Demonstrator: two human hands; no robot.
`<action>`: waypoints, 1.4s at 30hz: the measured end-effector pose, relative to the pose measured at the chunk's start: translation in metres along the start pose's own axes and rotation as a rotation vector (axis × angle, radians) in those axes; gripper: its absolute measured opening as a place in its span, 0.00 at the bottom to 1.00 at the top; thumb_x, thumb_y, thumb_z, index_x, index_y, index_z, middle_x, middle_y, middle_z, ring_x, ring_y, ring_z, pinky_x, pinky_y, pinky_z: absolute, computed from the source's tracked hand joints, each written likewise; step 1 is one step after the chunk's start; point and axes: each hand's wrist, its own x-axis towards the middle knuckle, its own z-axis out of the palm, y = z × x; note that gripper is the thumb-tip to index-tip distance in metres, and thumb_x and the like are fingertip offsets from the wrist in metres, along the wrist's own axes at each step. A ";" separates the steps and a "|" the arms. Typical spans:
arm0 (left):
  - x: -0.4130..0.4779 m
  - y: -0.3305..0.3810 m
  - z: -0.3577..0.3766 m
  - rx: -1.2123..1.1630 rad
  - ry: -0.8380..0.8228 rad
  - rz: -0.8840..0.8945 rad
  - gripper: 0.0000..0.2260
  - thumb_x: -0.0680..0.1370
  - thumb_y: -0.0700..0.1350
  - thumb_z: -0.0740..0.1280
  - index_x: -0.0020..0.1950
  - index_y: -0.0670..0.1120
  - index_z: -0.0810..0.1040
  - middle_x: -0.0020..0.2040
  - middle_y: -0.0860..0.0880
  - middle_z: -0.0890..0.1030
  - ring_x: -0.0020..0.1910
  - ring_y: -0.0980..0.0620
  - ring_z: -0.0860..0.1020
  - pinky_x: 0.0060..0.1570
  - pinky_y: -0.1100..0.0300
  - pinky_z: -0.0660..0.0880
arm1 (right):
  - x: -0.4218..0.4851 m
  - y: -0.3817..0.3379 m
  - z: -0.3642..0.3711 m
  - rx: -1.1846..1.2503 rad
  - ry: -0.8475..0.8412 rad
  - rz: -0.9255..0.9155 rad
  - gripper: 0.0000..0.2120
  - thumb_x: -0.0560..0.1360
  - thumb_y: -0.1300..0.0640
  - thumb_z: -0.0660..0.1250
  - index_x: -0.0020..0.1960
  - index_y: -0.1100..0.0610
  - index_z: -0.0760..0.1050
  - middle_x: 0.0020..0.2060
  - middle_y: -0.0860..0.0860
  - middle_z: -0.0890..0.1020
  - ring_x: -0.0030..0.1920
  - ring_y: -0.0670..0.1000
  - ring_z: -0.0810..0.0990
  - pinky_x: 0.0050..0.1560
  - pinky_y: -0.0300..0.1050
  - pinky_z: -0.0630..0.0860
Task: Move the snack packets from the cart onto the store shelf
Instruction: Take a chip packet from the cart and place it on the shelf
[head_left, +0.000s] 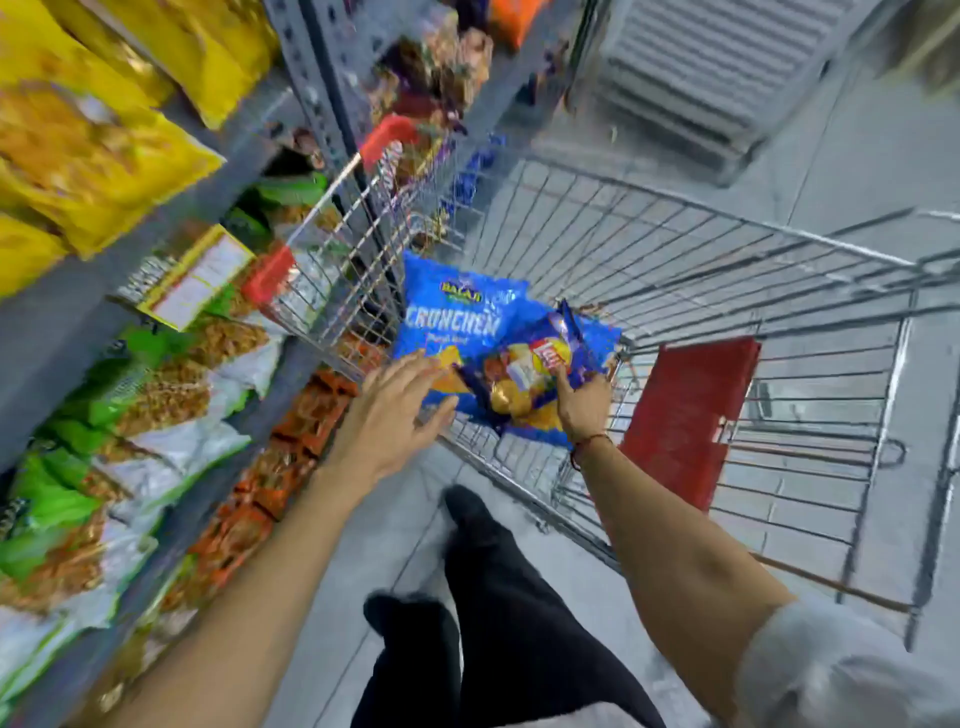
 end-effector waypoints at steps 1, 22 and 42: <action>0.002 -0.005 0.005 0.020 0.038 0.006 0.21 0.75 0.54 0.58 0.55 0.40 0.80 0.56 0.41 0.82 0.60 0.43 0.77 0.60 0.52 0.67 | 0.003 0.005 0.004 0.070 0.016 0.079 0.22 0.75 0.49 0.69 0.57 0.68 0.75 0.54 0.64 0.80 0.58 0.61 0.78 0.56 0.50 0.70; 0.004 -0.013 0.021 0.076 0.163 -0.032 0.17 0.76 0.47 0.55 0.44 0.42 0.83 0.46 0.47 0.86 0.53 0.46 0.80 0.53 0.54 0.64 | 0.014 -0.007 0.053 0.672 -0.182 0.496 0.33 0.66 0.52 0.77 0.65 0.61 0.69 0.59 0.57 0.81 0.52 0.57 0.83 0.33 0.42 0.79; -0.032 0.005 -0.132 0.060 0.549 -0.075 0.10 0.75 0.43 0.64 0.51 0.41 0.81 0.55 0.41 0.81 0.56 0.43 0.78 0.60 0.52 0.70 | -0.078 -0.224 -0.038 0.814 -0.475 -0.362 0.32 0.62 0.60 0.78 0.63 0.64 0.73 0.48 0.53 0.86 0.46 0.51 0.86 0.43 0.45 0.81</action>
